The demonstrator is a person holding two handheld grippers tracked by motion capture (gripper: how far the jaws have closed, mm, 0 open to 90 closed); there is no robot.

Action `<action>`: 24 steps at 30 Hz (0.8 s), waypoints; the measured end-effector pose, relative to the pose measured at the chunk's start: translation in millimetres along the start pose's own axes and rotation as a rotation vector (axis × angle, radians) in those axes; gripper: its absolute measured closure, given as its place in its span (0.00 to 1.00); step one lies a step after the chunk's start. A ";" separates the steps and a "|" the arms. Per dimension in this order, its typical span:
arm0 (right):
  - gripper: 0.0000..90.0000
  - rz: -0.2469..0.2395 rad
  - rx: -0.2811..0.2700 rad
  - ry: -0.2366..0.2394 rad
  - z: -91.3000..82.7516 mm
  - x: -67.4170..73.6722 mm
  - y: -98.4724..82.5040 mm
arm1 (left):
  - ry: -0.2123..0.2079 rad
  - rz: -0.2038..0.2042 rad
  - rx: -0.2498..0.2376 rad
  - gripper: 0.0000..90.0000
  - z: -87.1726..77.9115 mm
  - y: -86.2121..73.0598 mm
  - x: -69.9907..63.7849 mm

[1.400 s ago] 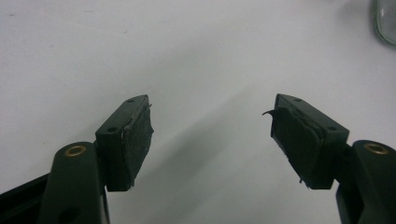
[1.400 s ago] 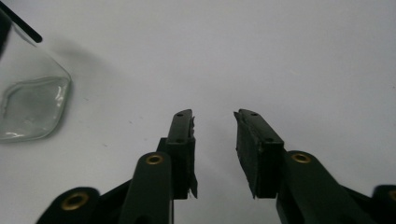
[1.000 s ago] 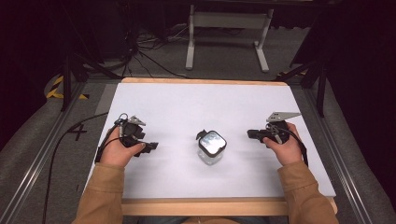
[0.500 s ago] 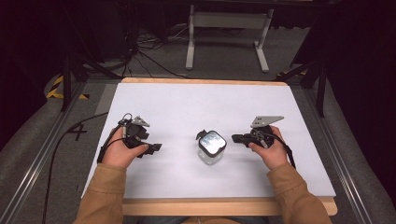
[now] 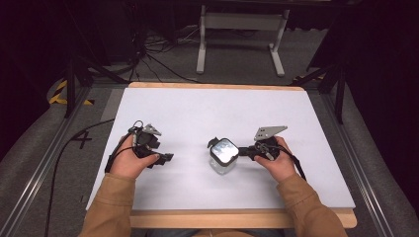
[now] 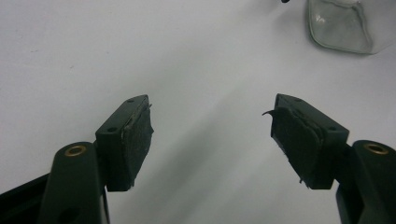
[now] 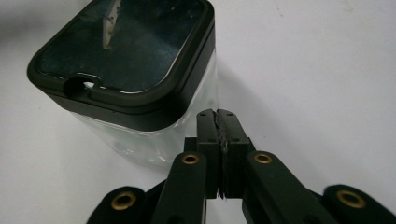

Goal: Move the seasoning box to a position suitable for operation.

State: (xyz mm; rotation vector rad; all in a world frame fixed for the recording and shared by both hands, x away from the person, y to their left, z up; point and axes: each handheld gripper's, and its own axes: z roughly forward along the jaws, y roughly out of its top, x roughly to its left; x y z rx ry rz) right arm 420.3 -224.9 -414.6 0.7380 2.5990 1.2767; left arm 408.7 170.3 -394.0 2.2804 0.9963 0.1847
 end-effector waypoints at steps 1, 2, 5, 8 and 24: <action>0.99 -0.004 0.001 0.004 0.2 0.6 0.3 | 0.001 -0.001 -0.004 0.33 0.3 0.0 -0.4; 1.00 -0.006 0.003 0.004 0.2 1.3 0.6 | 0.001 0.000 -0.003 0.33 0.3 0.1 -0.5; 1.00 -0.012 0.005 0.005 -0.9 1.7 1.1 | 0.001 0.003 -0.003 0.33 0.5 0.4 -0.8; 1.00 -0.020 0.012 0.003 -1.0 2.1 1.1 | -0.002 0.005 -0.004 0.33 1.1 0.8 -0.9; 1.00 -0.043 0.079 0.039 -4.4 21.3 1.8 | -0.028 0.030 -0.005 0.33 6.7 10.1 -3.9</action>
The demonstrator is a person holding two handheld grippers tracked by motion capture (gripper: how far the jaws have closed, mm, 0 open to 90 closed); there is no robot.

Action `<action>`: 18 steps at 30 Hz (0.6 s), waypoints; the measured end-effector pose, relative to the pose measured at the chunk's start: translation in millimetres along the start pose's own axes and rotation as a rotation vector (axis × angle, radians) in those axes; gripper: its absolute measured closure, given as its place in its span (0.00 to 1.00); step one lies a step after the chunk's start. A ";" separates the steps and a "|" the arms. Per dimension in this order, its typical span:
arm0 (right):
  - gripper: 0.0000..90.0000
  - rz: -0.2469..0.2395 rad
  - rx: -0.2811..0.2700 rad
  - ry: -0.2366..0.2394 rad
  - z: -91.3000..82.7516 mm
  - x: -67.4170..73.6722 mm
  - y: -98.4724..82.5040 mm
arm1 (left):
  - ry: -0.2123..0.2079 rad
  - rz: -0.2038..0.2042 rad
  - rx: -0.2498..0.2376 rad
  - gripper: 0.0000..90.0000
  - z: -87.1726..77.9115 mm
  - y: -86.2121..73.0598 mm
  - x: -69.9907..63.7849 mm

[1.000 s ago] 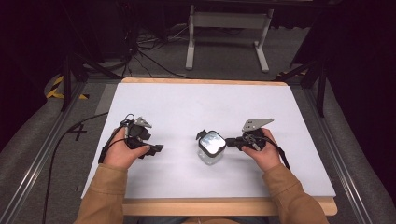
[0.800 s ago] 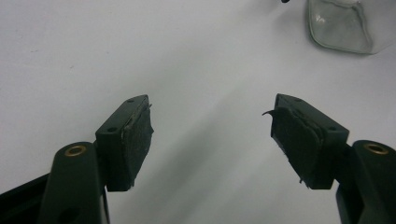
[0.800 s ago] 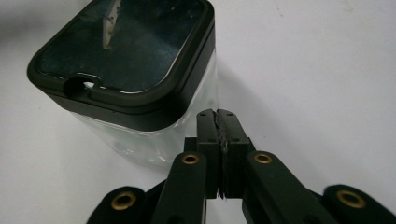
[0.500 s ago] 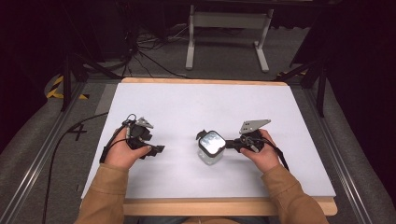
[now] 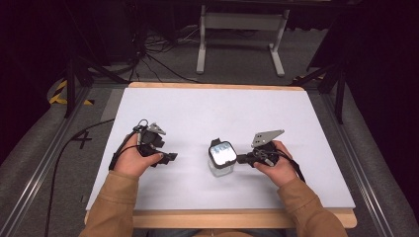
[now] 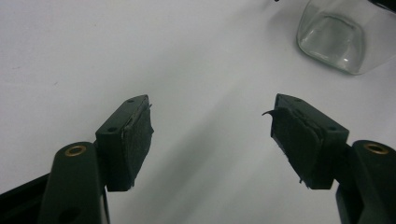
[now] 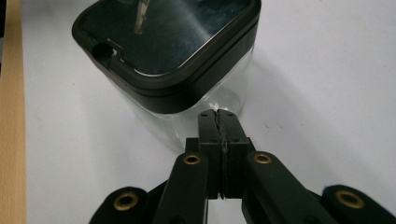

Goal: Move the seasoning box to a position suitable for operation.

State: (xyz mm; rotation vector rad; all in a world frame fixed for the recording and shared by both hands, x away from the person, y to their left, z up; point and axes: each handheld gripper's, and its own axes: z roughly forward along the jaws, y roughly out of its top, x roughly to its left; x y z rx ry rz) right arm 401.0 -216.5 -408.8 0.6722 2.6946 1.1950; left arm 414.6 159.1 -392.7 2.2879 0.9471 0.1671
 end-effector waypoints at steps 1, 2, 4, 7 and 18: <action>1.00 -0.004 0.003 0.001 0.6 1.8 0.0 | -0.003 -0.001 0.000 0.34 0.7 1.0 -0.3; 1.00 -0.007 0.011 0.001 1.2 3.3 -0.2 | -0.003 -0.001 0.000 0.34 0.7 1.0 -0.3; 1.00 -0.009 0.018 0.006 2.8 6.7 -0.7 | -0.014 0.008 -0.001 0.35 2.7 4.0 -0.7; 1.00 -0.013 0.028 0.009 3.7 9.0 -1.1 | -0.026 0.009 -0.004 0.36 3.8 6.4 -0.8; 1.00 -0.028 0.064 0.029 10.0 23.0 -2.8 | -0.068 0.050 -0.016 0.34 6.0 19.9 -3.0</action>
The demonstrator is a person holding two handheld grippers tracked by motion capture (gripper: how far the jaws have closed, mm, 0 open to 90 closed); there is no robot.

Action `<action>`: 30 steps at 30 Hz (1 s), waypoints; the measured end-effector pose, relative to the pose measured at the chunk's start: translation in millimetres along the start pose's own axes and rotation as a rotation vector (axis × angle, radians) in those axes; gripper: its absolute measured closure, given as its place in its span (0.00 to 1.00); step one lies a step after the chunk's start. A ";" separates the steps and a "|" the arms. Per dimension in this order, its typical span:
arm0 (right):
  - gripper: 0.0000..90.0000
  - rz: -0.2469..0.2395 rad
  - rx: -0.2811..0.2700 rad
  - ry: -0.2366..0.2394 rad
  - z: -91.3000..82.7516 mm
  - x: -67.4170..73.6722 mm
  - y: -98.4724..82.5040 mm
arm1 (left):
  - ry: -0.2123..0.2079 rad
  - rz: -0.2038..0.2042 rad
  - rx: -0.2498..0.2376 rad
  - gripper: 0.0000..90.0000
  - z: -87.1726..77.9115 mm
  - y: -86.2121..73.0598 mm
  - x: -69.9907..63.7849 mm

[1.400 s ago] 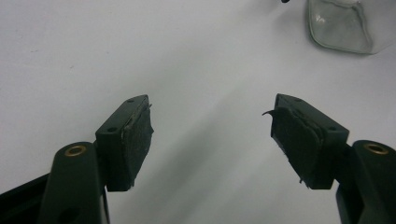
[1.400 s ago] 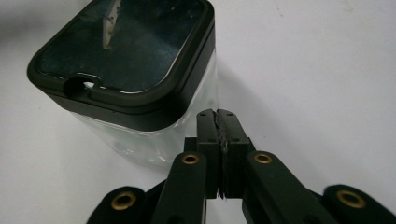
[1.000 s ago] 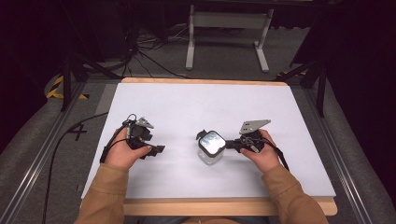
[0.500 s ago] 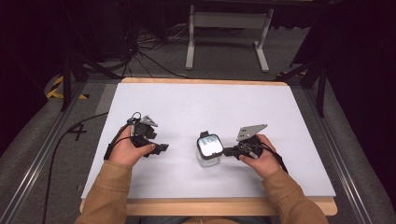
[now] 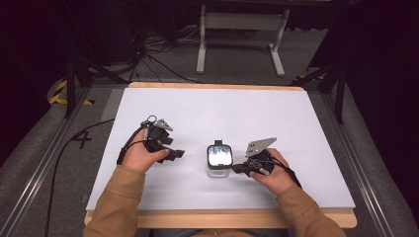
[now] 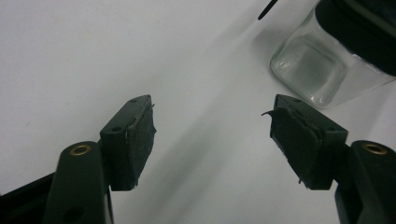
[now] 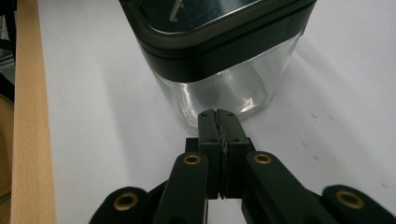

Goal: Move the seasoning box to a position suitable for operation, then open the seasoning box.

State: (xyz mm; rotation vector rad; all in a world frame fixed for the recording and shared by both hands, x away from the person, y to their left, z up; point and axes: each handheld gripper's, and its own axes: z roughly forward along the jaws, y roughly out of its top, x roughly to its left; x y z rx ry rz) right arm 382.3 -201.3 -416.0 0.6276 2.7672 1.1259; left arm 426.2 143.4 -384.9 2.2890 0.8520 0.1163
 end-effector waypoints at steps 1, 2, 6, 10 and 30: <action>1.00 -0.002 0.003 0.002 0.5 0.9 -0.4 | -0.003 0.007 -0.009 0.34 -0.1 1.6 -0.6; 1.00 -0.003 0.006 -0.002 1.2 1.8 -1.1 | -0.009 0.007 -0.011 0.34 -0.4 3.0 -0.9; 1.00 0.004 -0.002 0.002 -0.7 1.7 -2.9 | -0.015 0.036 -0.011 0.43 -1.5 6.4 -3.0; 1.00 0.024 -0.026 -0.020 -12.0 -2.8 -6.2 | -0.013 0.095 -0.049 0.62 -8.0 13.7 -10.1; 1.00 0.106 -0.081 -0.094 -47.9 -7.5 -28.8 | -0.122 0.129 -0.184 0.74 7.7 64.5 -41.9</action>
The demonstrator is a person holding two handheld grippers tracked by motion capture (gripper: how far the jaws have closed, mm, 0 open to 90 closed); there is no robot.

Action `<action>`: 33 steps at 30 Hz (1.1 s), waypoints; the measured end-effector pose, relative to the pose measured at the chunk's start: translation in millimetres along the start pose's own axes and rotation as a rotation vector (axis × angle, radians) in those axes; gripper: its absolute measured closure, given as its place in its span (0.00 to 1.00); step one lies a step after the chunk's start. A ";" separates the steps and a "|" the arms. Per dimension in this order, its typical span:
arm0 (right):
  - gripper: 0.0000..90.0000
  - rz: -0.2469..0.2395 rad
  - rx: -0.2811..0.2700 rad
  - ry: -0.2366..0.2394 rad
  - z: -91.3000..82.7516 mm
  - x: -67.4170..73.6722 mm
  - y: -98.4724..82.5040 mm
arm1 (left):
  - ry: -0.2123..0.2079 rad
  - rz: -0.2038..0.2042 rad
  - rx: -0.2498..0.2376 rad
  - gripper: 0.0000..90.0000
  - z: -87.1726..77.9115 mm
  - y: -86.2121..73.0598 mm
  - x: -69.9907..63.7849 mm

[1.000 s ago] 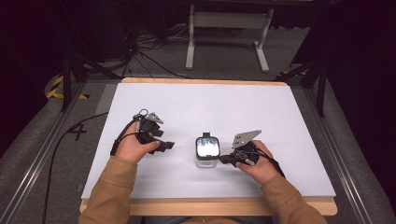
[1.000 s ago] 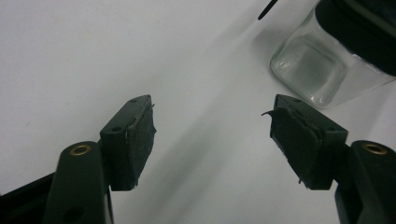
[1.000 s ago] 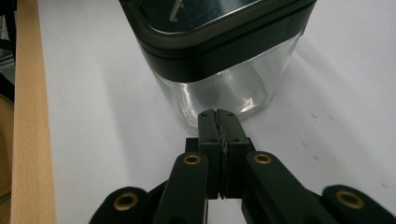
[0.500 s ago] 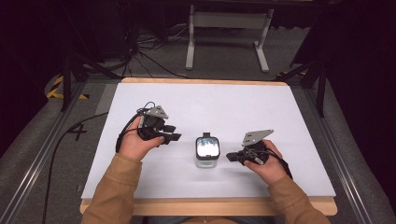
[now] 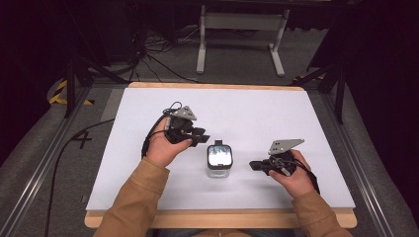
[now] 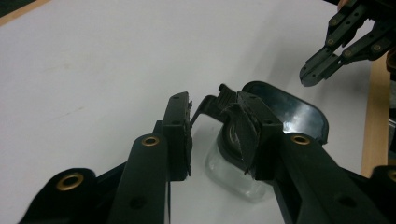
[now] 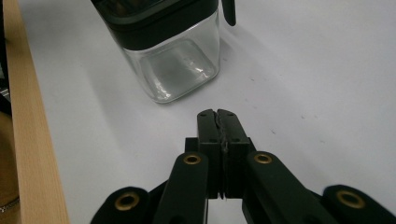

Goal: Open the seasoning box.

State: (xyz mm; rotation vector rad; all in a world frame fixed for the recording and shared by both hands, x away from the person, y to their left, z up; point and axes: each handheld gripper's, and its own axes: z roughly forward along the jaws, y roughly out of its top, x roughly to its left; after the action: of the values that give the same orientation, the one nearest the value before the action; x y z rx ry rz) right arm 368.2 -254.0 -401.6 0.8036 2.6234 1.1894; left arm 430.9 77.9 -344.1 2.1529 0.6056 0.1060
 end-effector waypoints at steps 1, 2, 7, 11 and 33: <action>1.00 -0.002 -0.001 -0.001 -0.2 0.8 -0.7 | -0.005 0.000 0.006 0.74 2.6 1.7 0.0; 1.00 -0.001 0.001 0.001 -0.6 1.7 -1.4 | -0.004 -0.002 -0.001 0.75 5.4 3.1 -0.5; 1.00 0.006 0.007 -0.003 -2.4 2.3 -5.2 | -0.066 -0.033 -0.053 0.86 19.1 5.7 1.1; 0.99 0.004 0.000 0.001 -3.2 3.7 -5.4 | -0.068 -0.054 -0.059 0.92 31.5 3.4 1.1; 0.98 -0.004 0.004 0.014 1.3 8.4 -5.0 | -0.046 -0.052 -0.021 1.00 45.7 1.7 1.2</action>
State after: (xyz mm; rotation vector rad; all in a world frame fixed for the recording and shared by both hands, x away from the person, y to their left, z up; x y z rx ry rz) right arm 359.6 -251.4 -405.4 0.7937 2.6379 1.1931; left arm 445.7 44.1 -371.0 2.1124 0.6303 0.0338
